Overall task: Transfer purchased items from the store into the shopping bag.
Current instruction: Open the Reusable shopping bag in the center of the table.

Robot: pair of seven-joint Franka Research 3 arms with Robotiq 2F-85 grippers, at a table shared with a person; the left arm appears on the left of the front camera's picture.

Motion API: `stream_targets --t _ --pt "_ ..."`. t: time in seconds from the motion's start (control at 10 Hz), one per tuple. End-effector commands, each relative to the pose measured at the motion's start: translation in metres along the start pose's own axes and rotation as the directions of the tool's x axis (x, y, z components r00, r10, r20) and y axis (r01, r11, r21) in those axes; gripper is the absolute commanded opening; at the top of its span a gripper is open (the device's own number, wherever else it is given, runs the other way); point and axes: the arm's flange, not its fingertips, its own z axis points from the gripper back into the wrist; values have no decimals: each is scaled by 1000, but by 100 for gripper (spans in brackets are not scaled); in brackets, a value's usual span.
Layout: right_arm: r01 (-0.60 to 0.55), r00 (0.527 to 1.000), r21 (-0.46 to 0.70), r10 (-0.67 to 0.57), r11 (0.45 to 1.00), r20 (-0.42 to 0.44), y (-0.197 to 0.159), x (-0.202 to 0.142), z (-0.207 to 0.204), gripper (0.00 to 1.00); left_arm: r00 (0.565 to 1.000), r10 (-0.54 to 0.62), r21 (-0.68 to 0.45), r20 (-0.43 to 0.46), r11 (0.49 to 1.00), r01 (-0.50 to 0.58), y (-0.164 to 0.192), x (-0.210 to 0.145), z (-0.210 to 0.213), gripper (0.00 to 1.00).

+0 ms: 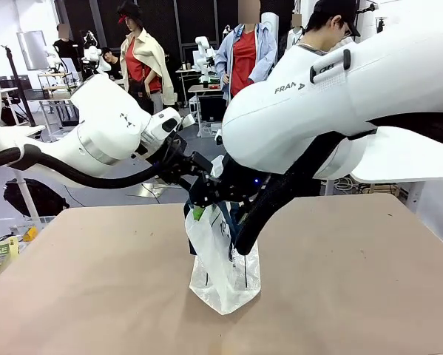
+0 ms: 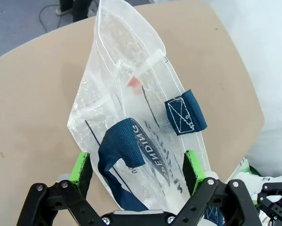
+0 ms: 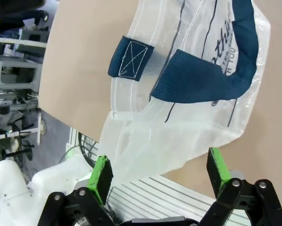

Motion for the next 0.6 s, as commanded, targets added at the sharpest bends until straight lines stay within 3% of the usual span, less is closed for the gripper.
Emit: stream_targets --t 0.0,0.5 --pt "16 1000 -26 -15 1000 17 10 7 -7 100 1000 4 1 -17 1000 -4 1 -1 1 100" --pt "57 995 -79 -51 995 82 12 18 -18 100 1000 8 3 -24 1000 -8 1 -7 3 100"
